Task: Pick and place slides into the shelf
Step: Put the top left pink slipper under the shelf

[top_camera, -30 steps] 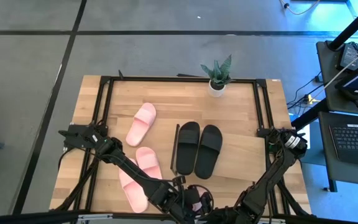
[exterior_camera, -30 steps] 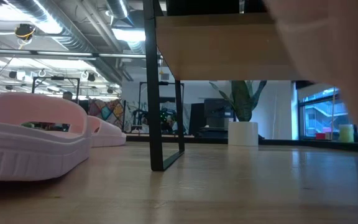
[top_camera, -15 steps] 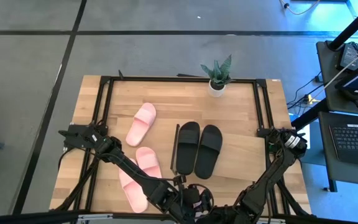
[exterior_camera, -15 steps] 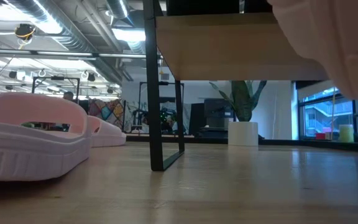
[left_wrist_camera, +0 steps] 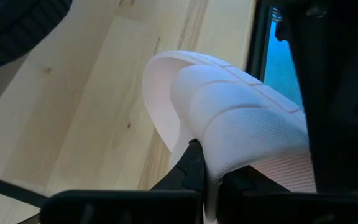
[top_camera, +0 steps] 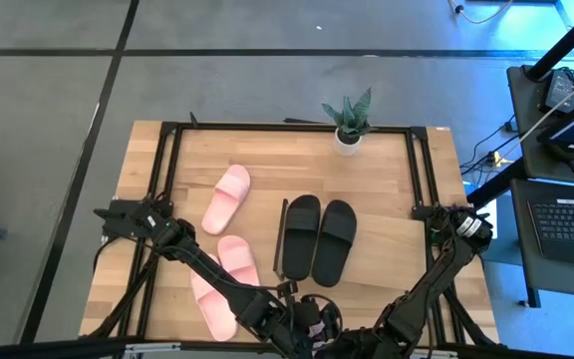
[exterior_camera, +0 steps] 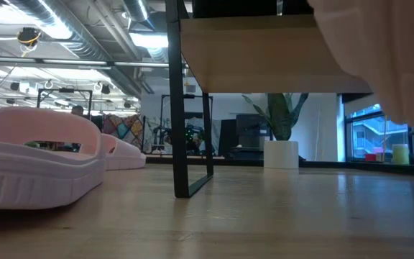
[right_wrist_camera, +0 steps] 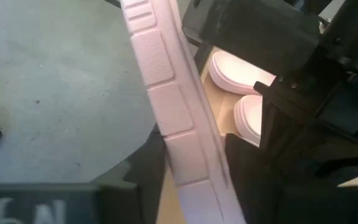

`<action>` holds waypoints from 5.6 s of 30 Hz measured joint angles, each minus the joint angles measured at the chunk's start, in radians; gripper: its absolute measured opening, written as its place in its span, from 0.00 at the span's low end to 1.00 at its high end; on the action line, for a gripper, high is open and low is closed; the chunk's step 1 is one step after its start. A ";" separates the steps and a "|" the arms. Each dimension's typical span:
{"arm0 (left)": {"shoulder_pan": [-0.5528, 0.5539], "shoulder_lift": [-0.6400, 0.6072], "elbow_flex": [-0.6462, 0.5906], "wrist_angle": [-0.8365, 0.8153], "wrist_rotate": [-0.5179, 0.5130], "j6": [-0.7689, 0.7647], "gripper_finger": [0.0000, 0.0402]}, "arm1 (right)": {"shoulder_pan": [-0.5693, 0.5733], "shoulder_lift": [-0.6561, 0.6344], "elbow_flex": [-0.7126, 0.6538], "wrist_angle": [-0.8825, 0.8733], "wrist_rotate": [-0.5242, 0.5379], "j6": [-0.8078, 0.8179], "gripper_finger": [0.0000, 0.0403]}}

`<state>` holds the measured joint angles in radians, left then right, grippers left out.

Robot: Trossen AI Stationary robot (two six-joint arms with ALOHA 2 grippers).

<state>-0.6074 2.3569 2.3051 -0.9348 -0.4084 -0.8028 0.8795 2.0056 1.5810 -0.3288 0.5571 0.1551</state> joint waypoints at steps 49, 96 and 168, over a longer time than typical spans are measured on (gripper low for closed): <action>-0.114 -0.231 0.042 0.033 -0.110 0.146 0.51 | 0.096 0.000 0.114 -0.139 0.369 -0.250 0.13; -0.113 -0.224 0.040 -0.023 -0.179 0.256 0.51 | 0.064 0.010 -0.320 0.309 0.287 -0.485 0.13; -0.095 -0.223 0.039 -0.025 -0.185 0.258 0.51 | 0.013 0.079 -0.367 0.264 0.209 -0.469 0.25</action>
<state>-0.7021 2.1338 2.3444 -0.9597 -0.5934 -0.5453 0.8924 2.0842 1.2144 -0.0648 0.7666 -0.3135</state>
